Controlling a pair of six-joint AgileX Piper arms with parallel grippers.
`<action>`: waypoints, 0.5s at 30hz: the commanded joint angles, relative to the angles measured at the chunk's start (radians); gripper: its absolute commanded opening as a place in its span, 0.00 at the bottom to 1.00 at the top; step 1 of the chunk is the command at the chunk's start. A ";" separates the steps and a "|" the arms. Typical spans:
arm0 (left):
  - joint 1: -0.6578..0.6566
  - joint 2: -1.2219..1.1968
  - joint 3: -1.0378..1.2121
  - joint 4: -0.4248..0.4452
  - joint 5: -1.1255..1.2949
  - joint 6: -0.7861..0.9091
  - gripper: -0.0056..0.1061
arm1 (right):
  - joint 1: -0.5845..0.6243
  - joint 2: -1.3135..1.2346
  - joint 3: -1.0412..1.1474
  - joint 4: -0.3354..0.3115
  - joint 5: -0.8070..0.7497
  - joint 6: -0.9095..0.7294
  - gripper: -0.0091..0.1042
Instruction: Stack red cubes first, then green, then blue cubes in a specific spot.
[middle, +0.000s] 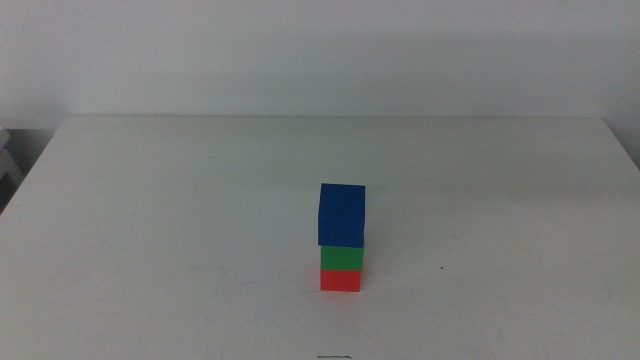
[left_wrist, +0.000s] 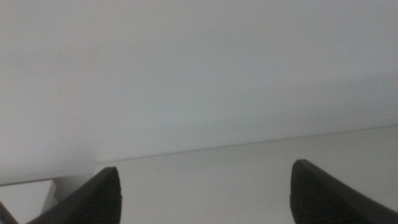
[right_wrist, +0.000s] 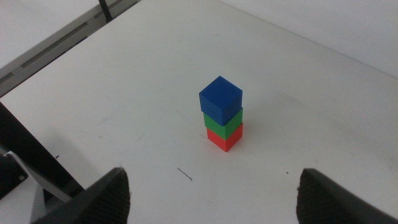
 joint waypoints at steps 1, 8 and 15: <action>-0.002 -0.010 -0.024 -0.007 -0.077 -0.001 0.88 | -0.008 0.001 -0.020 -0.021 -0.068 -0.009 0.80; -0.002 -0.080 0.024 0.038 -0.105 -0.001 0.88 | -0.017 0.000 0.021 -0.137 -0.320 -0.009 0.80; -0.002 -0.294 0.329 0.005 -0.258 -0.001 0.88 | -0.028 0.000 0.280 -0.028 -0.771 -0.009 0.80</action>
